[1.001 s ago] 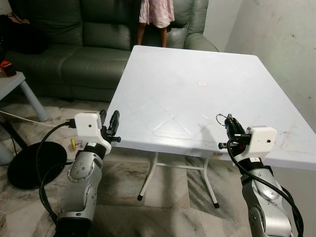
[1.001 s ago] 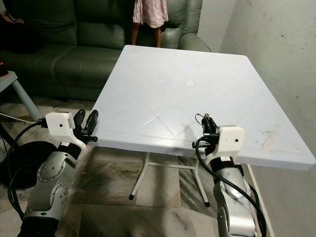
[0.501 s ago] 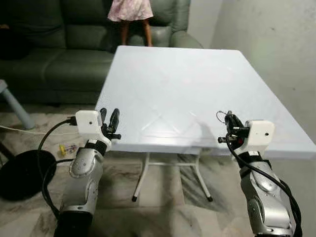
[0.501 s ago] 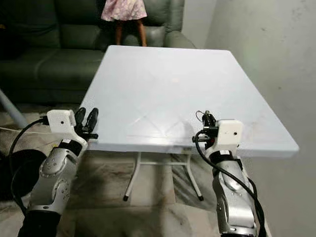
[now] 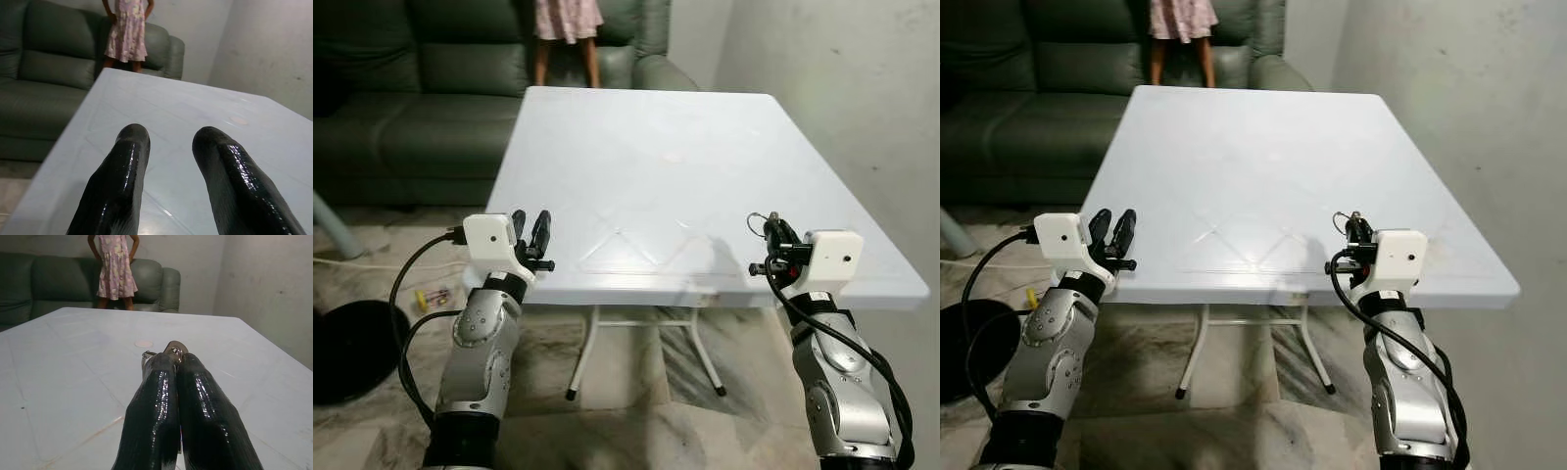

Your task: Hang keys on a hook

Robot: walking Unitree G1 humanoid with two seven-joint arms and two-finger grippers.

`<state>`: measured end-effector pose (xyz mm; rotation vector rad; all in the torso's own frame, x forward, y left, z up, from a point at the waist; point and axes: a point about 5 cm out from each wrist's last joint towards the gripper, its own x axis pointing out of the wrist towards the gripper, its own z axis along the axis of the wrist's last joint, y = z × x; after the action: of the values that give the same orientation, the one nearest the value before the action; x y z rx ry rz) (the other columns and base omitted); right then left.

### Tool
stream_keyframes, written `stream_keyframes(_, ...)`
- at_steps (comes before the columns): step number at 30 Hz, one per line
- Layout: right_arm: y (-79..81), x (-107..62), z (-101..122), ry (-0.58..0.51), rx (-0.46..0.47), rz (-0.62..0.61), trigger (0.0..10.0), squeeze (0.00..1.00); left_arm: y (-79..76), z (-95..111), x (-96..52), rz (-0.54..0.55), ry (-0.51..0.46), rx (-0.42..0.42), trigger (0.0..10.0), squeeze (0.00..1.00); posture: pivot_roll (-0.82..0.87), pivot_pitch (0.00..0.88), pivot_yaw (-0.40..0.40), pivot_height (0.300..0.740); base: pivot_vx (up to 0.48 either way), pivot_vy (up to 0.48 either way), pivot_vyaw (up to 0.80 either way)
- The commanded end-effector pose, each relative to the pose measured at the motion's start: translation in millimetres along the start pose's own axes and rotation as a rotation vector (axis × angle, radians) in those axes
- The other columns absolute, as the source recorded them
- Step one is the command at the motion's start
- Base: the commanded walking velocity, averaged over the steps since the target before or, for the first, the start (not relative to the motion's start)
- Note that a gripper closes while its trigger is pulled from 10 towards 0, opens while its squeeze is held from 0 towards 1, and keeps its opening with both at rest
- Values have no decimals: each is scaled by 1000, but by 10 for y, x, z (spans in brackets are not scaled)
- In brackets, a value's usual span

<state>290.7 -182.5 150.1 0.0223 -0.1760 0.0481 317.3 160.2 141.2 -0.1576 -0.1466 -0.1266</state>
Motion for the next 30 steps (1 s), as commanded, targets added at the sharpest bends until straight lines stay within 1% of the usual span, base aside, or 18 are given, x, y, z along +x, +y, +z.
stream_keyframes(1, -18, 0, 28, -15, 2, 0, 10000, 0, -8, -15, 2, 6, 11, -6, 10000, 0, 95, 0, -48, 736, 0, 0, 0)
stream_keyframes(13, -27, 14, 51, -28, -6, -1, 10000, 0, -32, 12, 41, -12, 2, -3, 10000, 0, 95, 0, -48, 736, 0, 0, 0)
stream_keyframes(30, -46, 62, 65, -32, -7, -6, 10000, 0, -29, 17, 65, 2, 1, -6, 10000, 0, 101, 0, -60, 736, 0, 0, 0)
